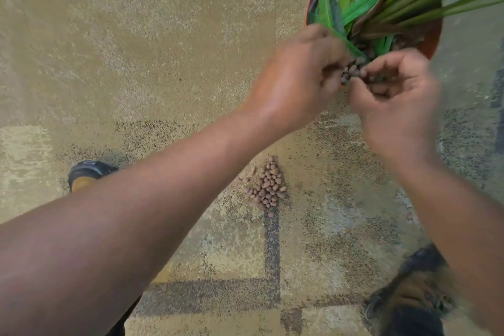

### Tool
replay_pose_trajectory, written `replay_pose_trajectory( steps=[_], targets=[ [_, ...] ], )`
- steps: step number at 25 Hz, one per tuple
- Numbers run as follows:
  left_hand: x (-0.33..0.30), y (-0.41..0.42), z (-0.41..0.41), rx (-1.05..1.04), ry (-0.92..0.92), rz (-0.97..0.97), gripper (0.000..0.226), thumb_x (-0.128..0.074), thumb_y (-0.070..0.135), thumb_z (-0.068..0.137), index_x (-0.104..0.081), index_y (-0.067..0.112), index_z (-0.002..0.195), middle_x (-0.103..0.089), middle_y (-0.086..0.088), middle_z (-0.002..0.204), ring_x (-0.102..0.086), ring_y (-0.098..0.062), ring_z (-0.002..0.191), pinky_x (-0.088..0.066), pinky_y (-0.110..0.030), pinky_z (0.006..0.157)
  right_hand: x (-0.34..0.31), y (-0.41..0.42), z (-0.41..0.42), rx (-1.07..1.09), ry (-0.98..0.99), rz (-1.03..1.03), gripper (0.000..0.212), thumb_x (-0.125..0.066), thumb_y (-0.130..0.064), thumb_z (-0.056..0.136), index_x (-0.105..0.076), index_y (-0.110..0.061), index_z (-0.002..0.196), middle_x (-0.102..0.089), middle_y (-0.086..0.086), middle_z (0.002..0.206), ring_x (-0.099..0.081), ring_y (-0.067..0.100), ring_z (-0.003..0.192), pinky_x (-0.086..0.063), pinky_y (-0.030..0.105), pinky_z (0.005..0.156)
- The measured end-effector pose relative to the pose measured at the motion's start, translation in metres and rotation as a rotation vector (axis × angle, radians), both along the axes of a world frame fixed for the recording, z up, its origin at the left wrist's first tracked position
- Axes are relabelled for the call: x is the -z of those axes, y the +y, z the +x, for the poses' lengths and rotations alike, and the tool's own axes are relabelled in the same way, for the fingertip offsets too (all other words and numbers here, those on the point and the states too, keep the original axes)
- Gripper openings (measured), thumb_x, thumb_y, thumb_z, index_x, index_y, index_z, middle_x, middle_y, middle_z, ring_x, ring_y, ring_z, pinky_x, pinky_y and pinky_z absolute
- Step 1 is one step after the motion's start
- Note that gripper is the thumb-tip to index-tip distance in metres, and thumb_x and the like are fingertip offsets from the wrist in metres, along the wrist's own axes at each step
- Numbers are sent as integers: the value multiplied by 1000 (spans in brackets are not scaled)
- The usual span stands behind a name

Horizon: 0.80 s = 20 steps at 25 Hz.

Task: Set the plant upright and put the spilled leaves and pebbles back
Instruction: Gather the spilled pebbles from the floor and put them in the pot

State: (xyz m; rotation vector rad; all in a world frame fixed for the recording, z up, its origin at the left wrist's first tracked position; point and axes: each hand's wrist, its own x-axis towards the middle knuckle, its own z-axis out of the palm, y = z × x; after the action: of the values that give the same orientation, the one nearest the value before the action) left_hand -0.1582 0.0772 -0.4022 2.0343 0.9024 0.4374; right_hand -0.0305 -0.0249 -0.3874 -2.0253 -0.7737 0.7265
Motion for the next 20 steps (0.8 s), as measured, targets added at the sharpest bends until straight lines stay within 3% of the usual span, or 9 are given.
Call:
replay_pose_trajectory(
  steps=[2,4,7,9,12,14,16,18,20],
  targets=[
    [1,16,17,68,126,31,11,-67,6,87,-74,7,96,-69,-7,108,-66,-22,91,-56,-40,75,10,10,15,-10,-70,-109,30,-80,-20,86,-58,-40,84,-70,-18,84,-66,-9,66,-54,12,60],
    [8,20,18,101,200,28,16,-72,9,87,-74,8,103,-67,-7,120,-65,-22,99,-56,-38,81,22,12,25,-5,-96,-190,29,-85,-27,84,-59,-38,90,-72,-12,97,-67,-11,67,-53,9,60],
    [17,9,-1,33,4,-1,17,-72,3,88,-71,3,105,-63,-10,122,-65,-24,103,-60,-40,82,27,2,20,14,-164,-122,29,-82,-16,87,-60,-28,101,-63,5,122,-70,-2,83,-55,9,70],
    [31,-4,-26,-39,-3,-35,15,-71,3,90,-69,8,104,-60,-4,117,-63,-17,97,-61,-38,81,28,-12,2,-64,-240,-56,24,-74,-4,88,-61,-23,96,-57,5,115,-62,-1,83,-52,7,70],
    [66,-31,-69,27,376,-205,38,-75,10,89,-66,23,124,-57,2,132,-58,-11,112,-52,-32,106,46,-40,-31,-267,-148,-290,21,-69,-5,89,-63,-24,92,-63,-5,99,-60,0,79,-55,16,67],
    [85,-51,-94,166,602,-299,49,-76,10,87,-62,29,130,-52,2,140,-55,-17,122,-44,-33,112,67,-59,-53,-425,-42,-592,24,-69,-10,91,-63,-27,107,-65,-4,114,-63,5,86,-59,22,78],
    [98,-67,-109,251,685,-339,48,-79,13,84,-63,31,125,-50,3,134,-51,-18,119,-47,-39,110,89,-71,-77,-538,39,-773,40,-72,-17,91,-59,-25,129,-54,-3,137,-63,9,98,-60,31,93],
    [106,-81,-117,277,707,-329,41,-81,20,80,-60,30,114,-47,7,122,-47,-16,112,-48,-38,107,107,-77,-97,-596,61,-794,56,-76,-26,90,-51,-26,141,-45,-2,142,-57,10,109,-53,37,105],
    [112,-94,-121,275,708,-321,39,-80,22,82,-56,28,113,-47,7,114,-50,-16,105,-53,-35,99,122,-77,-107,-610,5,-751,57,-75,-30,90,-48,-26,141,-44,0,137,-50,9,108,-49,33,101]
  ],
)
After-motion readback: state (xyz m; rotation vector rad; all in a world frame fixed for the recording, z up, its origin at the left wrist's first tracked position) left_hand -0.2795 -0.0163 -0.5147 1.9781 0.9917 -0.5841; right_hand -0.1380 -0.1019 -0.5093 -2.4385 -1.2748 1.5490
